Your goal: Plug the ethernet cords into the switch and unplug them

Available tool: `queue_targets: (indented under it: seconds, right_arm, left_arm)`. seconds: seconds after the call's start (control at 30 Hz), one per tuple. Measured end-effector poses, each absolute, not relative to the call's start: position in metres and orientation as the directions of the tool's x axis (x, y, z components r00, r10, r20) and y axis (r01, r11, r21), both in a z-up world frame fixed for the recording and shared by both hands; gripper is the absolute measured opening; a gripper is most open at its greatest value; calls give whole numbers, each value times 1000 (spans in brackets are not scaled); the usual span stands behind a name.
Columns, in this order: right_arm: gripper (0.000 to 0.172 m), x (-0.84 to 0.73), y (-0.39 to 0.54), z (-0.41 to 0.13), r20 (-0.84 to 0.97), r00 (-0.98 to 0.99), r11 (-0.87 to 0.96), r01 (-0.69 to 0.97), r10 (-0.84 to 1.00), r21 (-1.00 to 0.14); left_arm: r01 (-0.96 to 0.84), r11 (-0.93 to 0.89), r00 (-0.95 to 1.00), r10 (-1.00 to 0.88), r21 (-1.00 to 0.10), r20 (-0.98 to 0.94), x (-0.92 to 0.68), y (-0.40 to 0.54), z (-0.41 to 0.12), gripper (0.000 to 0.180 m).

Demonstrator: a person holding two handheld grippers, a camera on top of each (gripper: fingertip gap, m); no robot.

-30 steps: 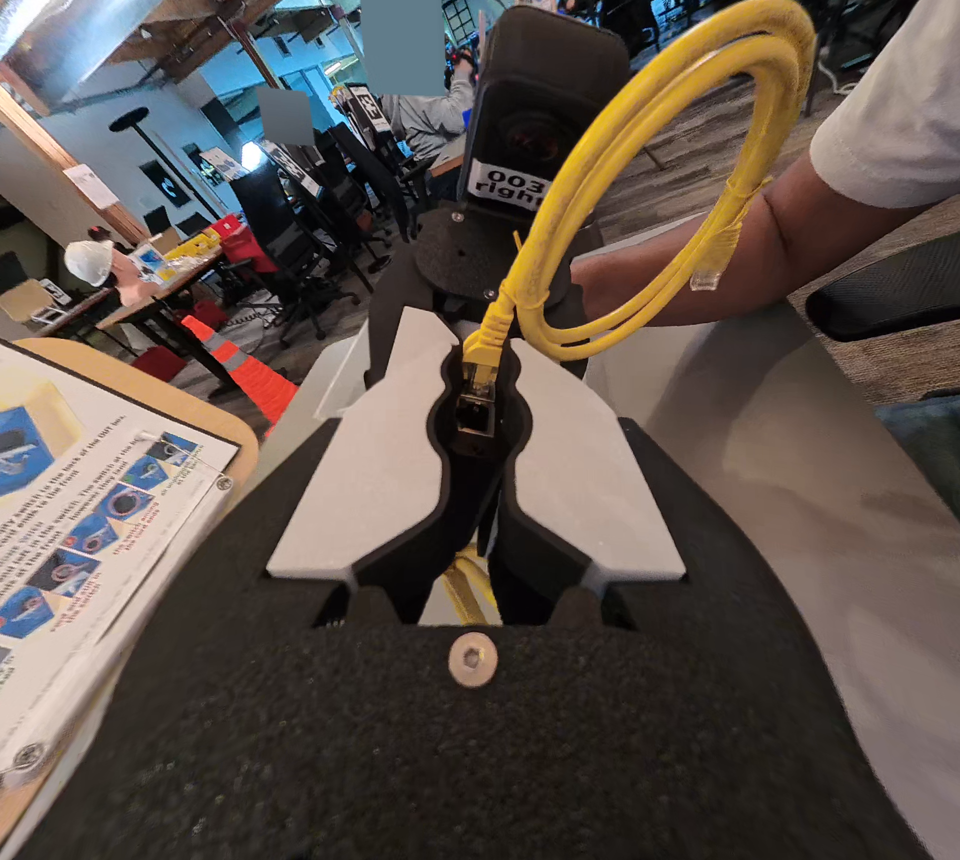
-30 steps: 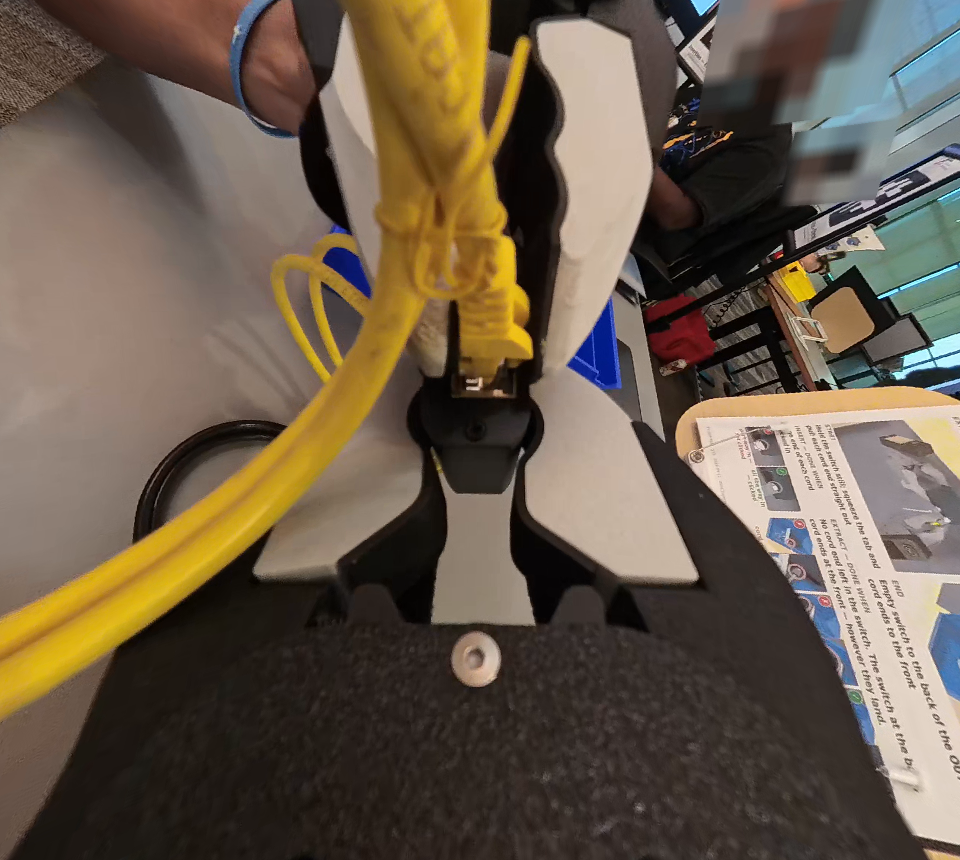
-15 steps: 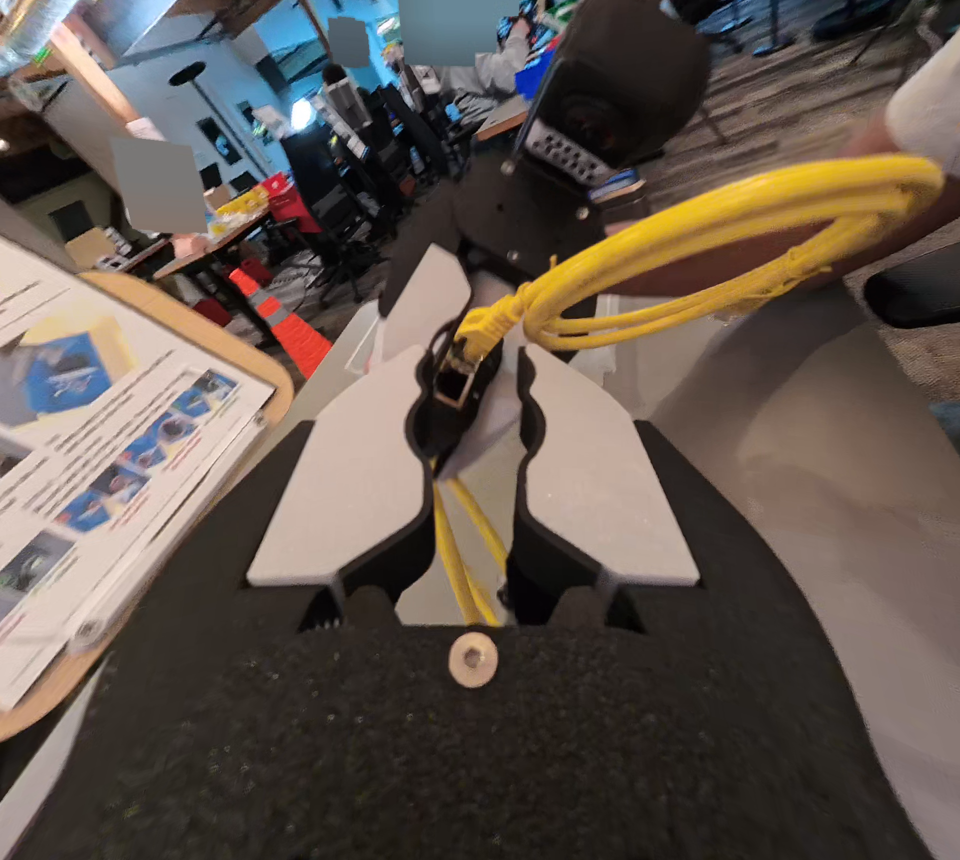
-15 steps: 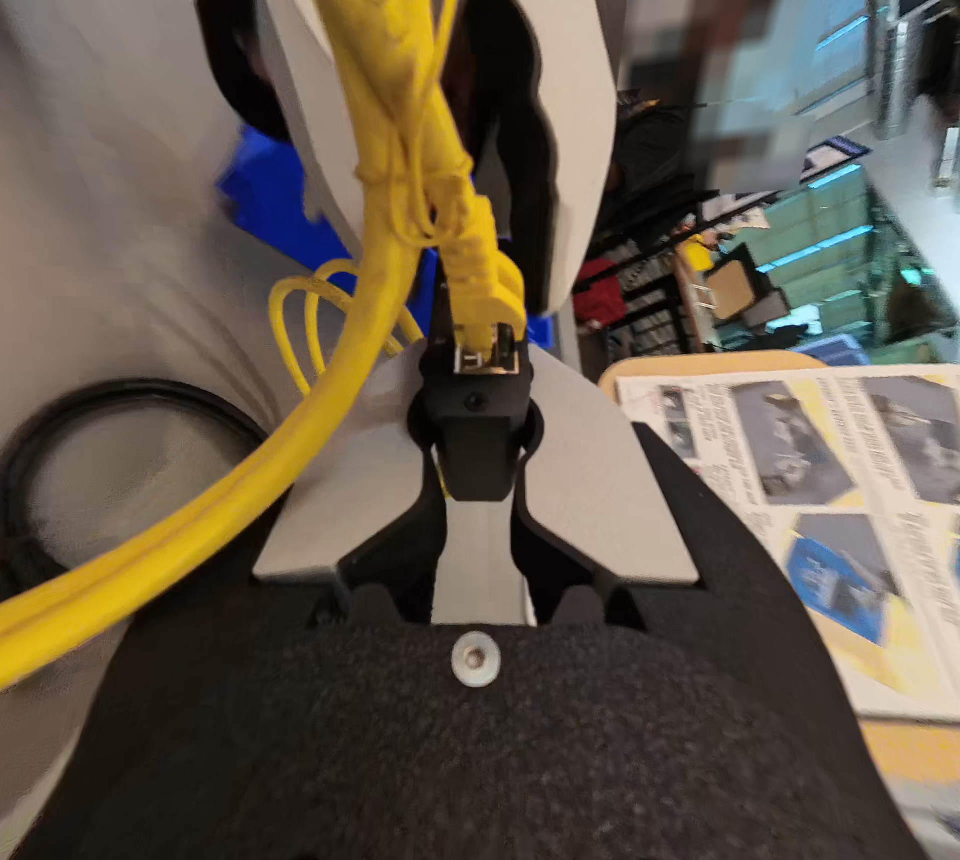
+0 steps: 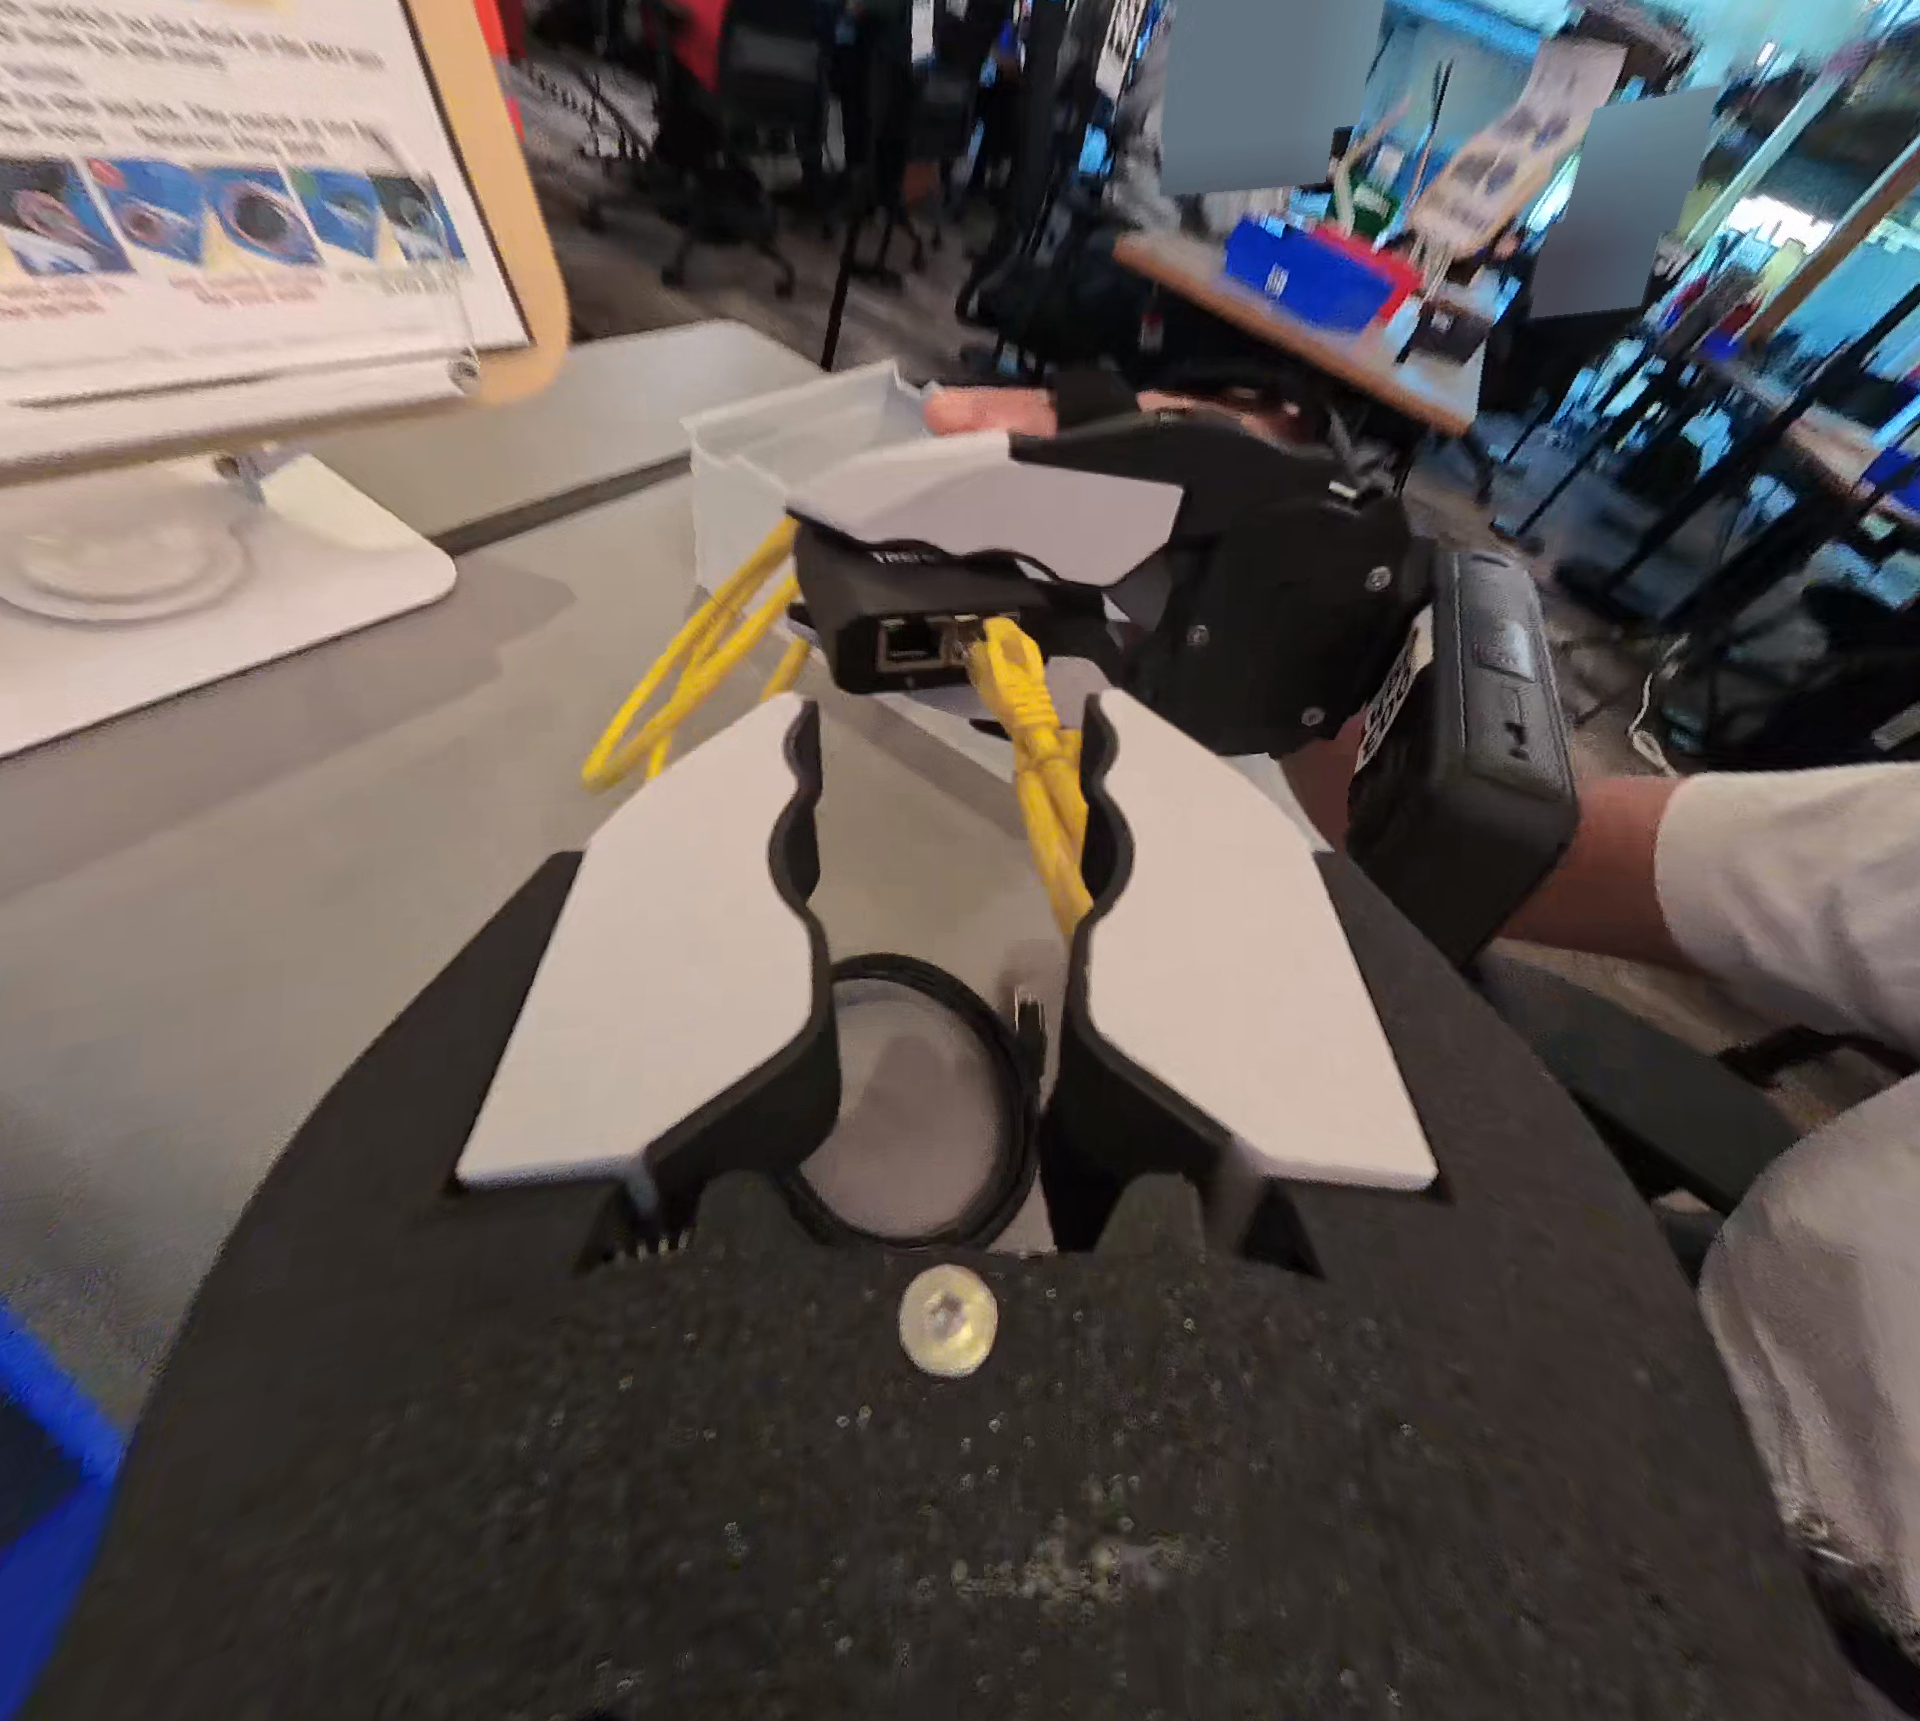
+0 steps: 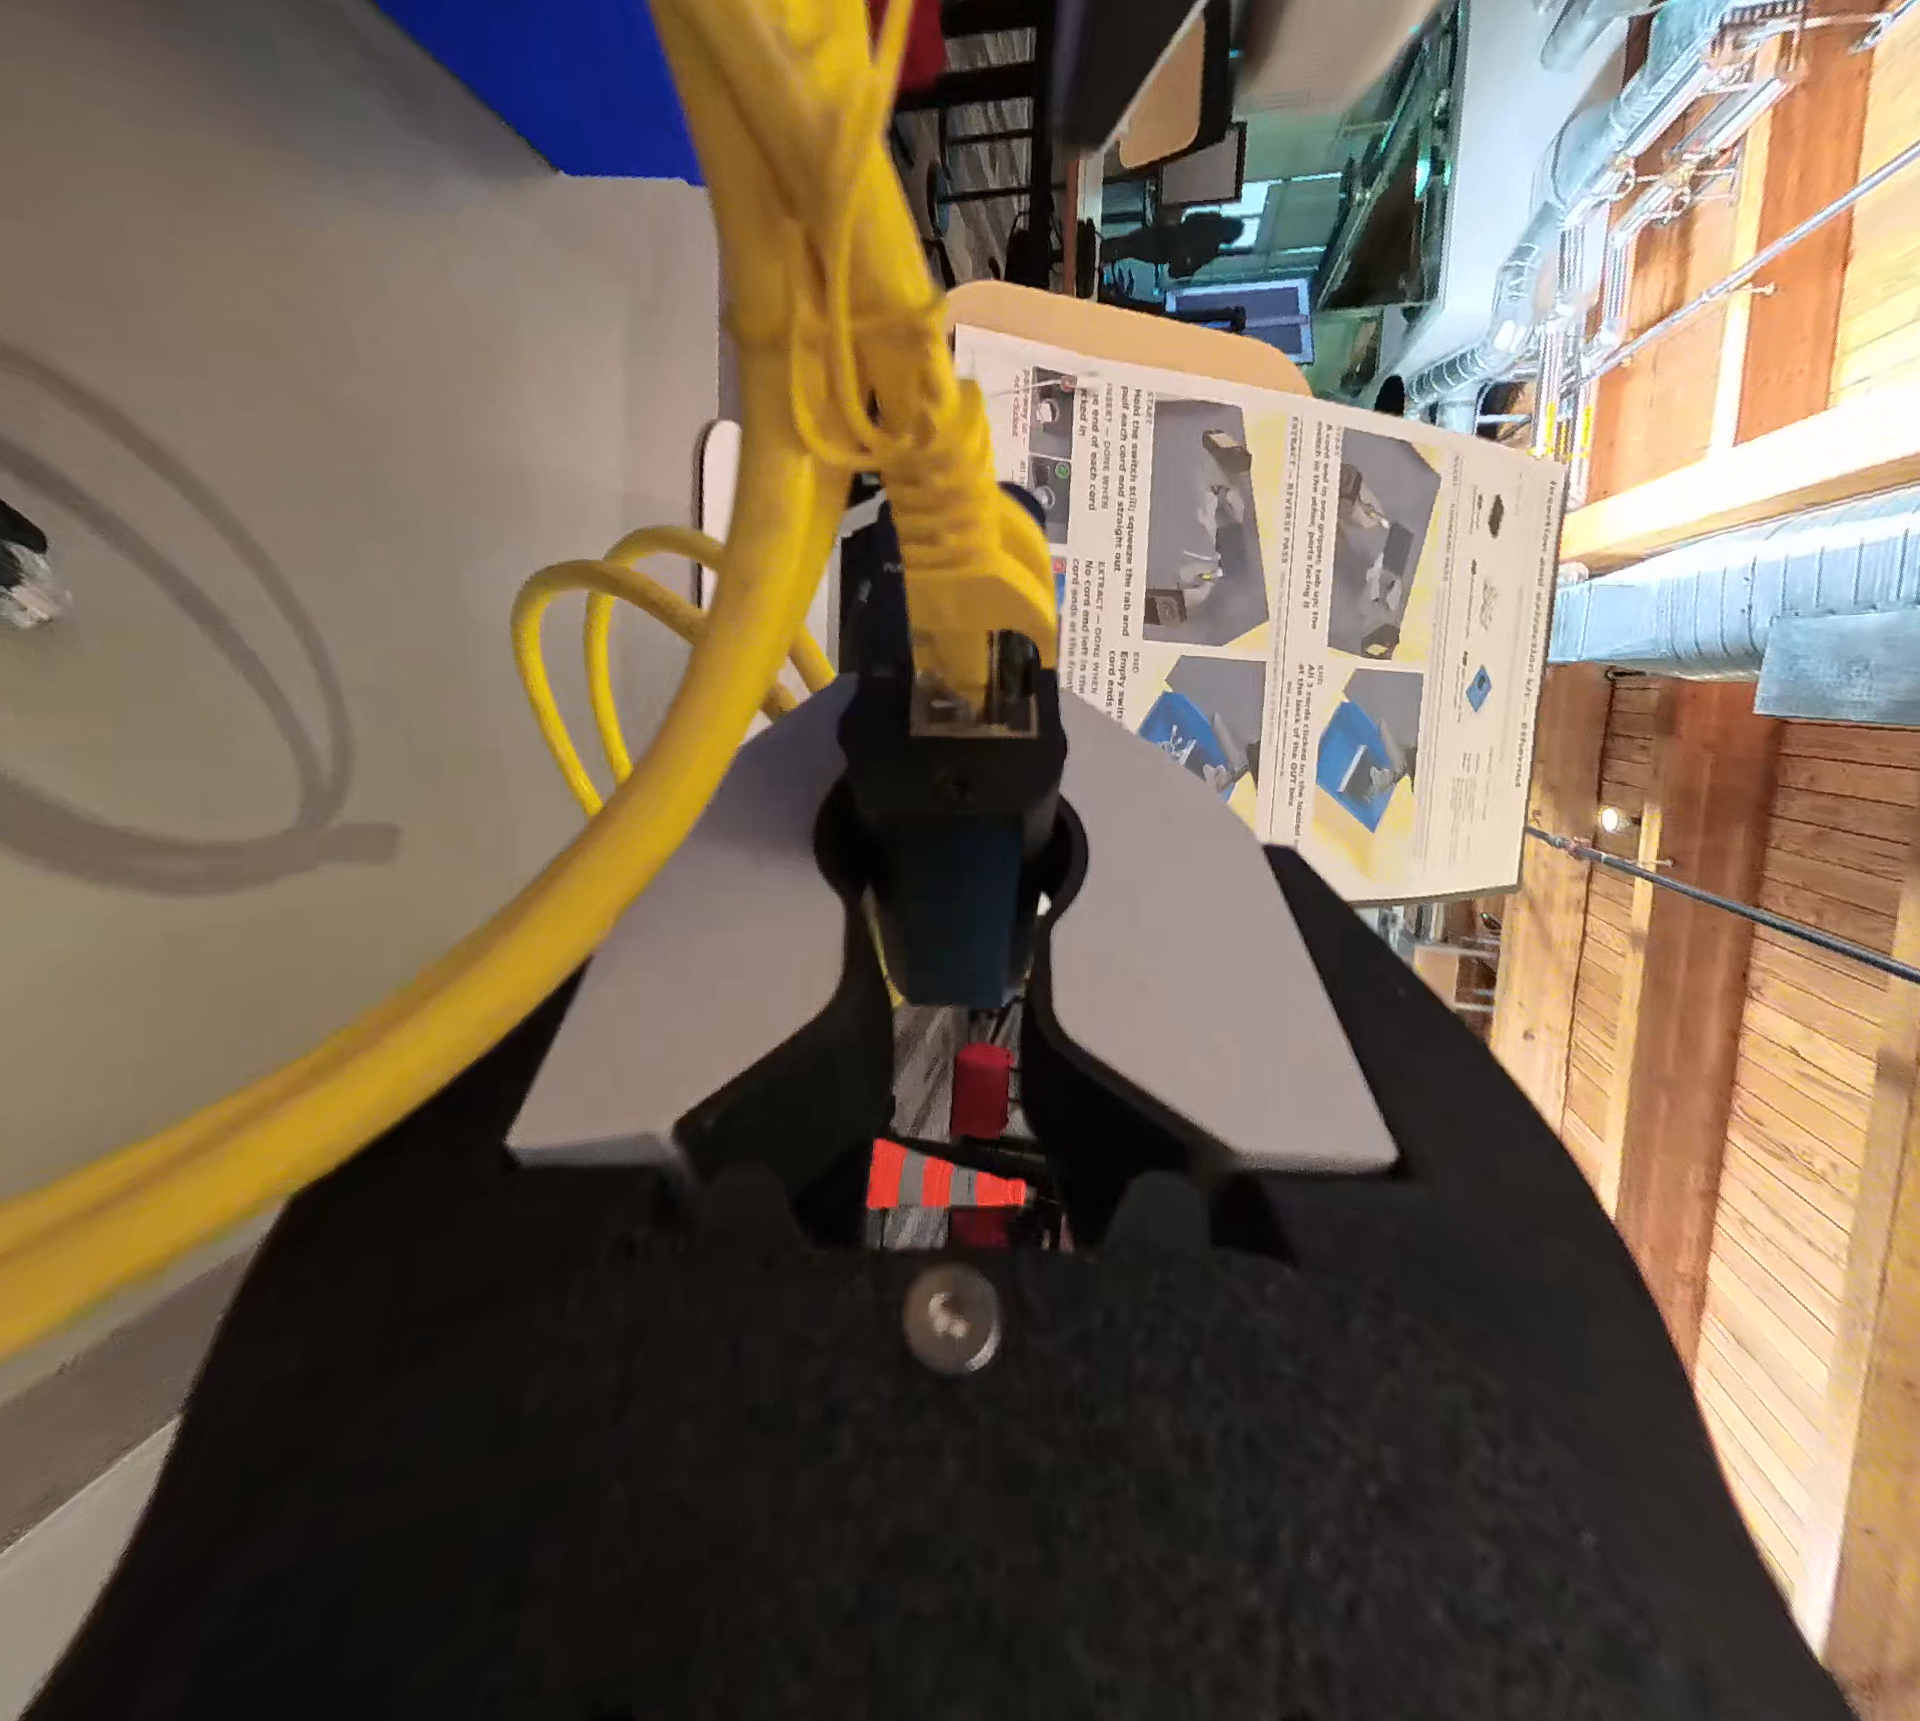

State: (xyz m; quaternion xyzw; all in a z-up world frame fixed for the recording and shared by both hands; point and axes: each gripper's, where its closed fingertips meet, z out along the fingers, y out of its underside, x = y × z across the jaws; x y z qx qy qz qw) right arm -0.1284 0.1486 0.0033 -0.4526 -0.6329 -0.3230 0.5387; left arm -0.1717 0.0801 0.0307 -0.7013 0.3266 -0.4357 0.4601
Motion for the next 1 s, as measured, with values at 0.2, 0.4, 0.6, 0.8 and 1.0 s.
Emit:
queue_targets:
  seconds: [0.2, 0.4, 0.6, 0.8, 1.0]
  right_arm:
    - [31, -130, 151, -2, 984, -68, 325, 946, 167, 10]
    - [25, -135, 147, 1, 985, -62, 322, 947, 160, 7]
    - [24, -132, 147, 0, 982, -61, 307, 952, 179, 3]
    - [24, -133, 149, -8, 978, -77, 310, 951, 195, 13]
    - [25, -140, 146, -16, 971, -90, 341, 940, 220, 10]
  left_arm:
    - [-239, -327, 510, -843, -914, 168, -152, 83, 9, 37]
    - [-376, -337, 528, -844, -863, 99, -145, 80, -10, 13]
    - [-316, -348, 538, -832, -883, 136, -143, 82, -8, 13]
    - [-294, -327, 544, -830, -898, 125, -147, 83, -7, 13]
    - [-333, -399, 540, -823, -855, 174, -154, 80, -14, 12]
